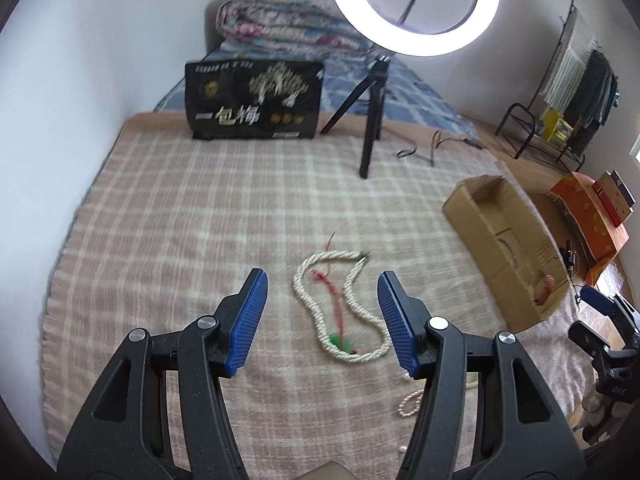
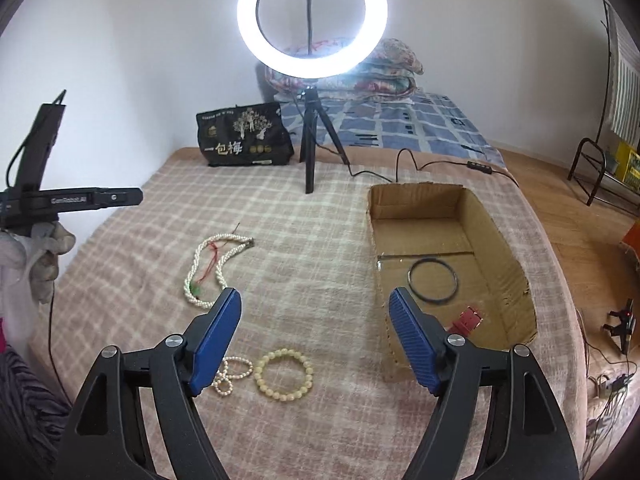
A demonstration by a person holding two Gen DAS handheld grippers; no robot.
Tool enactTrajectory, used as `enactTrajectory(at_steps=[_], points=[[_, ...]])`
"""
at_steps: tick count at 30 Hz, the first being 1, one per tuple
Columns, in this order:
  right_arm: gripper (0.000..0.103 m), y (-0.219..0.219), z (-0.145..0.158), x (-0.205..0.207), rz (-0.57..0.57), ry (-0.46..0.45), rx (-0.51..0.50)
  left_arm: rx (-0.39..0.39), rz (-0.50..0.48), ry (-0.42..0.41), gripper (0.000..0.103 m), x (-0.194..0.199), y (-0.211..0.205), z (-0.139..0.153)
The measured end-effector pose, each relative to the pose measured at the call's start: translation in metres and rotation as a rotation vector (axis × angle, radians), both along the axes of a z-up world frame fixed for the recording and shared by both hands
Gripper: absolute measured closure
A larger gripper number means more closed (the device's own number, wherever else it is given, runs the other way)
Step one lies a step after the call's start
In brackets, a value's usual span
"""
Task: Organize jewelry
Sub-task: 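Move the left tool to the pearl necklace while the right tool moves to the bead bracelet, then grasp the pearl necklace with the left tool while the right tool grasps the yellow bead bracelet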
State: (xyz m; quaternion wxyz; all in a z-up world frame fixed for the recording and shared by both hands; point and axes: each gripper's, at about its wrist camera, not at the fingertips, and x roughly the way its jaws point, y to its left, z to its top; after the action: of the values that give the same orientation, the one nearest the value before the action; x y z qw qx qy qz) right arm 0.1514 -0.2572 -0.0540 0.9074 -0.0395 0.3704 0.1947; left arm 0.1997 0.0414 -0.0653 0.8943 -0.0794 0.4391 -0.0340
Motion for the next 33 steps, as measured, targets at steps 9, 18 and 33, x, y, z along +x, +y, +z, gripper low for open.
enactTrajectory(at_steps=[9,18,33], points=[[0.027,0.014,-0.038,0.001,0.062,0.111,-0.077,-0.078,0.047,0.157,0.053,0.024,0.020,-0.057],[0.027,0.017,-0.060,0.003,0.081,0.192,-0.092,-0.135,0.041,0.244,0.053,0.041,0.006,-0.085],[0.027,0.012,-0.086,0.006,0.080,0.297,-0.100,-0.124,0.071,0.318,0.074,0.060,-0.003,-0.114]])
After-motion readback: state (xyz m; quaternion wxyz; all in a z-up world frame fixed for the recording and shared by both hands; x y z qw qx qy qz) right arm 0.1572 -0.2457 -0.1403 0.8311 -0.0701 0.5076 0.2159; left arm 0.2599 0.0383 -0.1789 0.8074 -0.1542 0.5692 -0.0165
